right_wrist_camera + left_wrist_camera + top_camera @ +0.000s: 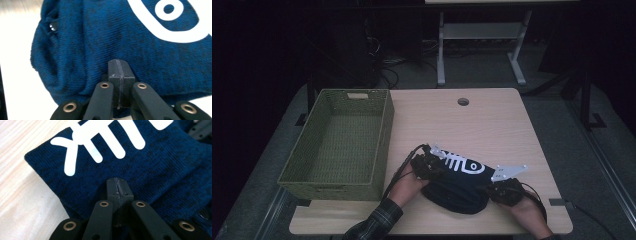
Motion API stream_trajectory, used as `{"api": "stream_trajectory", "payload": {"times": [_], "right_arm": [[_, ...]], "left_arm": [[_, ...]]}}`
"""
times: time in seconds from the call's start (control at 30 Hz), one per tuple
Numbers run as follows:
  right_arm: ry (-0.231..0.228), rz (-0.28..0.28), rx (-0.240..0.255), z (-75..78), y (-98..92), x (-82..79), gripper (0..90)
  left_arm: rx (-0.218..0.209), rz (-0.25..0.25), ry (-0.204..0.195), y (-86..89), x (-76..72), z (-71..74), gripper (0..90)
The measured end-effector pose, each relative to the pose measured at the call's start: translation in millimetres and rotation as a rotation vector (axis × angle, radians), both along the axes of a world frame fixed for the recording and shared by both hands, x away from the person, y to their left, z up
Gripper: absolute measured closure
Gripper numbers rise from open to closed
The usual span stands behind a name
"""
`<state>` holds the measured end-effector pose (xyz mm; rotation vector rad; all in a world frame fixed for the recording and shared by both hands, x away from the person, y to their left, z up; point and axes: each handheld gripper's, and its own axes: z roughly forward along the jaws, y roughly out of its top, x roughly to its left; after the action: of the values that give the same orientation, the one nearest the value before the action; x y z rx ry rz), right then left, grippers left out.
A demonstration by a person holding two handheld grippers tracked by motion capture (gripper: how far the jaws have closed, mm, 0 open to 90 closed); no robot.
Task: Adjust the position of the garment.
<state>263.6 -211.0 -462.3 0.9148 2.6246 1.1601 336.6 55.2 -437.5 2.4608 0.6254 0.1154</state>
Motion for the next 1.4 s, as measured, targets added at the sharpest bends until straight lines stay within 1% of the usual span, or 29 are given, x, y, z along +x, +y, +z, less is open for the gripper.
{"api": "stream_trajectory", "payload": {"times": [0.03, 0.07, 0.1, 0.17, 0.2, 0.27, 0.33, 0.4, 0.5, 0.57, 0.6, 0.67, 0.7, 0.77, 0.8, 0.87, 0.9, 0.93, 0.97, 1.0, 1.07, 1.13, 1.2, 1.23, 1.3, 1.4], "right_arm": [[0.003, 0.005, -0.002, 0.1, 1.2, -0.8, 89.8], [0.012, 0.019, -0.001, -0.3, 3.6, -2.2, 89.8], [0.012, 0.036, -0.007, -1.4, 5.9, -3.0, 89.8], [0.008, 0.049, -0.026, -2.4, 10.4, -5.6, 89.7], [0.003, 0.047, -0.035, -1.9, 12.0, -6.6, 89.7], [-0.003, 0.051, -0.031, -1.5, 10.9, -6.1, 88.9], [-0.012, 0.045, -0.020, 0.6, 8.7, -7.7, 85.4], [-0.028, 0.031, -0.012, 3.6, 3.8, -9.4, 82.0], [-0.052, -0.018, 0.005, 7.9, -10.4, -11.4, 74.2], [-0.067, -0.063, 0.008, 8.7, -21.9, -11.6, 68.9], [-0.068, -0.087, 0.012, 8.7, -27.6, -11.8, 65.6], [-0.077, -0.136, 0.006, 7.7, -38.4, -12.3, 56.8], [-0.082, -0.157, 0.000, 6.1, -43.0, -12.3, 52.6], [-0.102, -0.214, -0.021, 2.7, -49.6, -13.6, 41.4], [-0.099, -0.231, -0.031, 0.9, -52.9, -12.9, 37.3], [-0.102, -0.274, -0.046, -3.0, -58.1, -11.0, 29.6], [-0.102, -0.284, -0.055, -4.4, -59.8, -9.5, 26.4], [-0.102, -0.306, -0.062, -6.4, -62.4, -7.2, 24.1], [-0.103, -0.316, -0.056, -7.6, -64.3, -5.6, 23.1], [-0.098, -0.321, -0.053, -8.0, -65.6, -4.9, 22.5], [-0.101, -0.330, -0.049, -10.0, -67.4, -3.0, 20.6], [-0.103, -0.331, -0.060, -12.0, -67.5, -1.9, 19.6], [-0.098, -0.333, -0.068, -13.8, -67.4, -0.4, 19.5], [-0.097, -0.334, -0.074, -14.4, -67.3, 0.0, 19.5], [-0.093, -0.336, -0.083, -15.8, -66.6, 1.0, 19.5], [-0.096, -0.336, -0.081, -16.7, -66.4, 2.0, 19.0]], "left_arm": [[0.004, 0.008, -0.012, 0.0, 0.9, -0.2, 90.0], [0.005, 0.006, -0.013, 1.0, 2.3, -0.4, 90.0], [-0.003, 0.012, -0.006, 1.4, 3.1, -0.5, 90.0], [-0.011, 0.016, -0.005, 2.0, 3.8, -1.0, 90.0], [-0.013, 0.015, -0.004, 1.9, 3.6, -0.8, 90.0], [-0.023, 0.014, 0.006, 2.5, 4.0, 1.2, 89.9], [-0.045, 0.012, 0.022, 5.2, 5.4, 5.5, 86.3], [-0.064, 0.023, 0.011, 9.1, 6.2, 13.3, 82.7], [-0.087, 0.048, 0.014, 14.2, 7.7, 21.7, 75.5], [-0.088, 0.059, 0.012, 17.8, 9.9, 25.0, 68.9], [-0.097, 0.074, 0.011, 19.7, 11.1, 25.4, 65.3], [-0.097, 0.094, 0.013, 24.0, 14.1, 25.9, 58.3], [-0.095, 0.106, 0.017, 26.1, 15.7, 25.2, 54.7], [-0.090, 0.135, 0.033, 29.2, 18.6, 22.2, 47.2], [-0.092, 0.142, 0.040, 30.4, 20.1, 19.9, 44.5], [-0.099, 0.157, 0.053, 31.1, 21.9, 15.5, 37.7], [-0.091, 0.151, 0.061, 31.8, 23.4, 13.0, 35.9], [-0.099, 0.161, 0.060, 31.2, 23.6, 10.5, 33.9], [-0.091, 0.157, 0.059, 31.5, 24.1, 9.5, 32.1], [-0.093, 0.164, 0.060, 30.6, 24.3, 7.5, 30.9], [-0.091, 0.159, 0.063, 30.4, 24.9, 5.1, 29.5], [-0.083, 0.152, 0.066, 29.6, 25.2, 2.9, 28.9], [-0.087, 0.157, 0.067, 27.9, 25.1, -0.4, 28.5], [-0.076, 0.146, 0.067, 28.2, 25.6, -1.1, 28.1], [-0.078, 0.146, 0.068, 27.7, 25.8, -3.7, 27.5], [-0.079, 0.139, 0.075, 27.2, 26.2, -7.9, 25.8]]}}
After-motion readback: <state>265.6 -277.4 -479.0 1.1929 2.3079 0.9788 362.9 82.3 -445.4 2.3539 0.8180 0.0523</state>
